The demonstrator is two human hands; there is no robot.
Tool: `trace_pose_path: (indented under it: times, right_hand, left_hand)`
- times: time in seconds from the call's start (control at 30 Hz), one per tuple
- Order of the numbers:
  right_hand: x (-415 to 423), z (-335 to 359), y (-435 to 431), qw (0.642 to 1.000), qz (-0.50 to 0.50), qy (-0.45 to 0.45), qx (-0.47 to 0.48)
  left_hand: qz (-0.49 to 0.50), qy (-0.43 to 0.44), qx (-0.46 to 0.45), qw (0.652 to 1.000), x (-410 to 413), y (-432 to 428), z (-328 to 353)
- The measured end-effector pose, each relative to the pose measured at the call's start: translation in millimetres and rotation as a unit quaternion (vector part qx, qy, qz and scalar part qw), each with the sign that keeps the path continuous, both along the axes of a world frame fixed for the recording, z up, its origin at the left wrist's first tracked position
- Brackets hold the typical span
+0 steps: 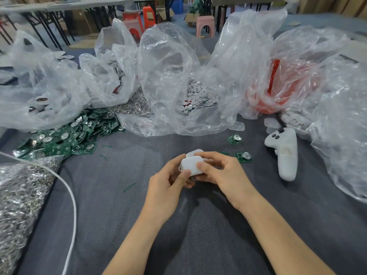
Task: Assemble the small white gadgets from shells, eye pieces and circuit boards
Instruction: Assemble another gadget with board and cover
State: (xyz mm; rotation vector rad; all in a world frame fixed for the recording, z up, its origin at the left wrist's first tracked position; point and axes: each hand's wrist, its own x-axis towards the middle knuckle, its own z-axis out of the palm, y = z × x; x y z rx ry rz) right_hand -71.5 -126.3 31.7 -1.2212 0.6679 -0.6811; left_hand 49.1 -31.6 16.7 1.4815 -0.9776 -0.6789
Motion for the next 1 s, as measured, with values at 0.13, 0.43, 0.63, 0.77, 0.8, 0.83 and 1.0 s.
trace_pose_path:
  times: [0.13, 0.43, 0.63, 0.77, 0.8, 0.83, 1.0]
  right_hand:
    - [-0.3, 0.5, 0.9, 1.0, -0.001, 0.011, -0.01]
    - [-1.6, 2.7, 0.8, 0.999, 0.008, 0.039, -0.017]
    - [-2.6, 4.8, 1.7, 0.999, 0.016, 0.037, -0.013]
    - [-2.2, 4.4, 4.0, 0.998, 0.037, 0.047, -0.027]
    - [-2.3, 4.2, 4.3, 0.998, 0.039, 0.05, -0.031]
    - [-2.7, 4.2, 4.2, 0.997, 0.04, 0.053, -0.033]
    - [-3.9, 2.7, 4.9, 0.995, 0.046, 0.076, -0.04]
  left_hand:
    - [-0.003, 0.005, 0.003, 1.0, 1.5, 0.0, -1.7]
    - [-0.011, -0.036, 0.026, 0.999, 5.8, 1.4, -3.3]
    - [0.006, -0.01, 0.027, 1.0, 3.8, 0.7, -2.8]
    - [0.027, 0.007, 0.044, 0.999, 5.9, -0.2, -2.6]
    - [0.028, 0.004, 0.048, 0.998, 6.0, -0.3, -2.5]
    - [0.028, -0.001, 0.052, 0.998, 5.9, -0.3, -2.5]
    - [0.029, -0.029, 0.062, 0.997, 6.9, 1.1, -1.9]
